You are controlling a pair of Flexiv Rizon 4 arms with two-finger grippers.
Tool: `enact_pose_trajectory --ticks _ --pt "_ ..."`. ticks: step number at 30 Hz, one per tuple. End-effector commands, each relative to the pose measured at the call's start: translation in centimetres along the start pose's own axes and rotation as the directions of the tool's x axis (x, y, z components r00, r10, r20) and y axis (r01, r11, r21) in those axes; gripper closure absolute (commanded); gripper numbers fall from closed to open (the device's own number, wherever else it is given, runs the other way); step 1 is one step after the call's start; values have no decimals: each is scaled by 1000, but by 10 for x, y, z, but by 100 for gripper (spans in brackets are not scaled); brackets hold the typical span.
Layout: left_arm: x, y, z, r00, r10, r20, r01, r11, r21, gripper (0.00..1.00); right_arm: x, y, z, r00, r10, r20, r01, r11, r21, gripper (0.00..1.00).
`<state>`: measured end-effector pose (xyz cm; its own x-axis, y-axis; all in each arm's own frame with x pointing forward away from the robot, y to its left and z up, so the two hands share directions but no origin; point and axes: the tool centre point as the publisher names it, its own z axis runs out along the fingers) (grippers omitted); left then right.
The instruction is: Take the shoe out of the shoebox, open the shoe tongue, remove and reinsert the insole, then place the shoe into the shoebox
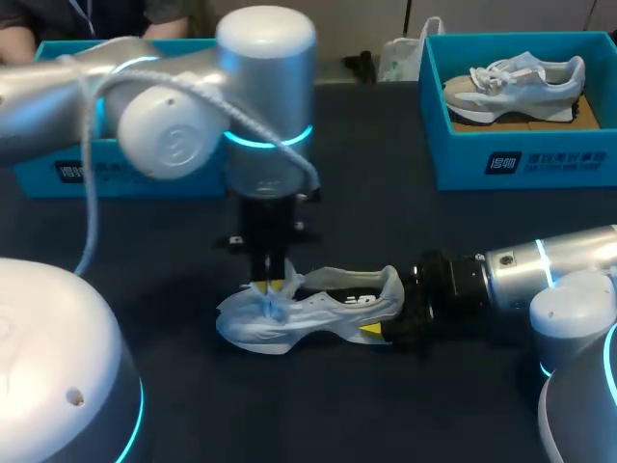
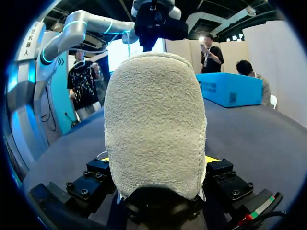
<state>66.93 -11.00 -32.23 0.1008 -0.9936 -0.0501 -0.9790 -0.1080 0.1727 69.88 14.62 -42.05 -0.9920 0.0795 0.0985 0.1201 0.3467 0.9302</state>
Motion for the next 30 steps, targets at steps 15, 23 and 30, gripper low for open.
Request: enact_pose_trajectory --ticks 15,23,30 --pt "-38 -8 35 933 -54 -355 53 999 -12 100 1 1 1 1000 2 0 -2 1000 5 100" --pt "-45 -12 49 950 -64 -307 62 998 -15 82 1 1 1 1000 2 0 -2 1000 5 100" --pt "-59 -10 54 968 -56 -246 59 998 3 28 1 1 1 1000 2 0 -2 1000 5 100"
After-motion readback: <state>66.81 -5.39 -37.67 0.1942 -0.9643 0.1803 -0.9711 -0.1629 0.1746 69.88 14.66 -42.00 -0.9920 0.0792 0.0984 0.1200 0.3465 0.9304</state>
